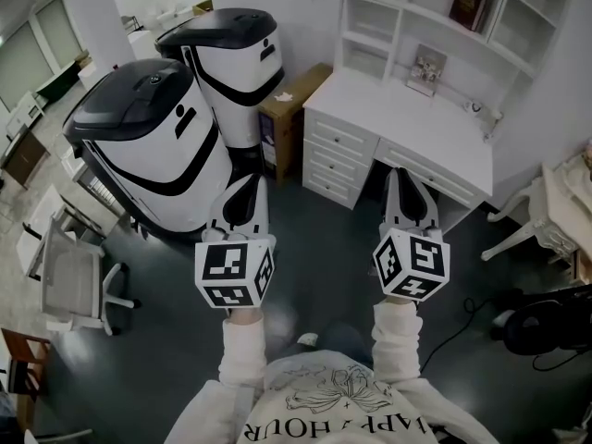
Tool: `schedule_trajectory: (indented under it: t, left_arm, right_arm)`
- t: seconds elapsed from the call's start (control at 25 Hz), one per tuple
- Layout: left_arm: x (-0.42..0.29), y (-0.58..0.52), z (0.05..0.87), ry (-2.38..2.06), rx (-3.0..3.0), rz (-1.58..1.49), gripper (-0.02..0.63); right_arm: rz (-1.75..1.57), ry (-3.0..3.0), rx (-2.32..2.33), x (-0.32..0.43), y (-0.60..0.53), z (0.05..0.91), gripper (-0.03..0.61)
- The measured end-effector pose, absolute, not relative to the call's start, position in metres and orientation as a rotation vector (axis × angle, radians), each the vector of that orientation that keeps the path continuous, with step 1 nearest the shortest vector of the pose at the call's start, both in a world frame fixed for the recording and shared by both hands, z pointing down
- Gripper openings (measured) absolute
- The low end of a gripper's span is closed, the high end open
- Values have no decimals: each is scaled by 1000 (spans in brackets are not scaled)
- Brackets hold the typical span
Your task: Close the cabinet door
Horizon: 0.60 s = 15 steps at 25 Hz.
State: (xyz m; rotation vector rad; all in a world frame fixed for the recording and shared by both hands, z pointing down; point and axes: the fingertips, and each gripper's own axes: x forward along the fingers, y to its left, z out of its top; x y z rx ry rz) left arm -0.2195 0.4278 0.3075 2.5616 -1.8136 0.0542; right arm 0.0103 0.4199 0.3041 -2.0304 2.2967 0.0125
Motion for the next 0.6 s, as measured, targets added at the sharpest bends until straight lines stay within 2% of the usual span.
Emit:
schedule_trajectory:
  t: [0.6]
  left_arm:
    - [-219,350,322,-1841,2507,67,5]
  right_arm:
    - [-4,2334,-2013,15,337,314,28]
